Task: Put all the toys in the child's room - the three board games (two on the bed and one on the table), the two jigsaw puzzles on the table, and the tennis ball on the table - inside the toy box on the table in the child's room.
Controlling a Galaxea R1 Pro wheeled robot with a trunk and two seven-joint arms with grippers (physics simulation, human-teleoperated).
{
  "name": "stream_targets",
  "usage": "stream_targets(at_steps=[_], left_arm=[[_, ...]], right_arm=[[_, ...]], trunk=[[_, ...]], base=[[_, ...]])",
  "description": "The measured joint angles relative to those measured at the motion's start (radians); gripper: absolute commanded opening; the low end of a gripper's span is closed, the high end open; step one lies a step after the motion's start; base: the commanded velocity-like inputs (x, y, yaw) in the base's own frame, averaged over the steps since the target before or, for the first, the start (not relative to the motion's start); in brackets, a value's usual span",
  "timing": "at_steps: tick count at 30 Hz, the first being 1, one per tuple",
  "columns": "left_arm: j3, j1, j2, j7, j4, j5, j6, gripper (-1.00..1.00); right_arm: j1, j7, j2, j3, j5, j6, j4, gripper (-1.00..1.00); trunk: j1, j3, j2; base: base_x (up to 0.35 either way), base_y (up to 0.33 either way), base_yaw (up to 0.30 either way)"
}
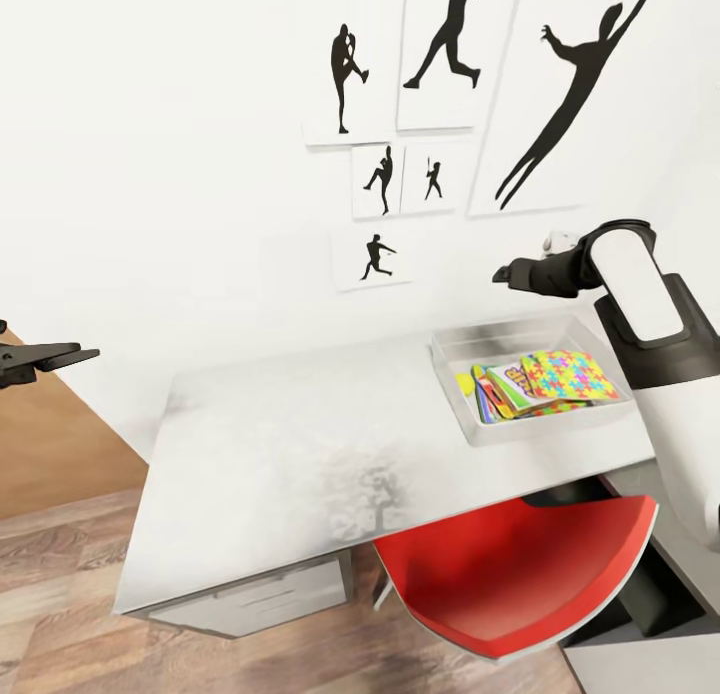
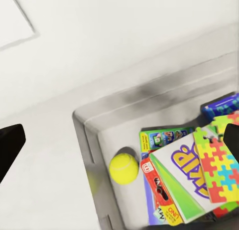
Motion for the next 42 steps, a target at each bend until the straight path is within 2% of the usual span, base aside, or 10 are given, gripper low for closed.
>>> stream_targets(at_steps=[7, 13, 27, 38, 42], left_arm=[[-0.001, 0.0, 0.0, 0.0, 0.0, -0.001, 0.0, 1.0], [-0.001, 0.0, 0.0, 0.0, 0.002, -0.005, 0.0, 1.0], [0.001, 0.0, 0.001, 0.0, 0.004, -0.03, 0.0, 1.0], [0.001, 0.0, 0.002, 0.0, 0.007, -0.03, -0.001, 1.0], [0.001, 0.0, 0.002, 0.0, 0.01, -0.031, -0.001, 1.0]], right_arm=[[0.003, -0.005, -0.002, -0.001, 0.005, 0.0, 0.005, 1.0], [0.013, -0.005, -0.023, -0.01, -0.009, 0.0, -0.005, 1.0], [0.017, -0.004, -0.042, -0.017, -0.097, 0.0, -0.058, 1.0], [0.017, -0.003, -0.057, -0.018, -0.123, 0.0, -0.095, 1.0], [0.02, -0.003, -0.074, -0.017, -0.17, -0.001, -0.11, 1.0]], trunk=[[0.0, 0.011, 0.0], [0.0, 0.021, 0.0], [0.0, 0.044, 0.0], [0.0, 0.061, 0.0], [0.0, 0.068, 0.0]], base=[[0.0, 0.0, 0.0], [0.0, 0.0, 0.0], [0.0, 0.0, 0.0], [0.0, 0.0, 0.0], [0.0, 0.0, 0.0]])
